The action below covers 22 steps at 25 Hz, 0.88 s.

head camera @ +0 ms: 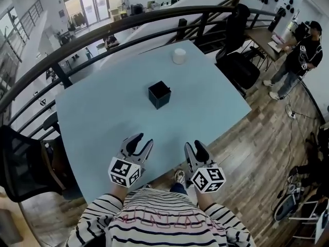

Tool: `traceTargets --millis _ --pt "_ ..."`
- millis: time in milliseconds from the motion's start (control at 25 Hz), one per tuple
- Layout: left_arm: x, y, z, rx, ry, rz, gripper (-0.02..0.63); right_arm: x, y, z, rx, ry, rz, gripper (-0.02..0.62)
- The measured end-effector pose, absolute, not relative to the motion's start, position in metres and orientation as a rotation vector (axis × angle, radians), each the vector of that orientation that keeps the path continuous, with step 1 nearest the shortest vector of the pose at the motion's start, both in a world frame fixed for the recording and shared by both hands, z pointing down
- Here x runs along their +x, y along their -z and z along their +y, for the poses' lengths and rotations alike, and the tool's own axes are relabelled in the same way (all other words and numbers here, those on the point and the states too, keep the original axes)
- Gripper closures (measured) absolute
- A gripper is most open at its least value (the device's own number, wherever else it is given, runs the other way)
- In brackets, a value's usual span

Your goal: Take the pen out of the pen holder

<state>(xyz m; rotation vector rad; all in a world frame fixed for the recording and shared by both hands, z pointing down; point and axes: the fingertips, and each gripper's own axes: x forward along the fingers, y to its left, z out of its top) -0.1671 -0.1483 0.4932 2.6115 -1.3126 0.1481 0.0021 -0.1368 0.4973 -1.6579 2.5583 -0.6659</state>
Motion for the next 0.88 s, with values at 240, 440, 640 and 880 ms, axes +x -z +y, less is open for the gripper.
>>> traceTargets --millis 240,440,640,880 --pt "-0.143 -0.496 -0.186 2.557 -0.152 -1.404 0.46 0.03 -0.504 -0.178 -1.584 0.694 2.632 0.41" --pt "-0.12 -0.496 -0.217 2.536 -0.183 -1.461 0.46 0.053 -0.509 -0.208 -1.52 0.718 2.669 0.41" --pt "-0.103 -0.497 -0.24 2.512 -0.197 -1.522 0.461 0.071 -0.513 -0.227 -1.463 0.734 2.708 0.41" --pt "-0.09 -0.495 -0.263 2.472 -0.202 -1.616 0.46 0.09 -0.518 -0.244 -1.382 0.753 2.748 0.41"
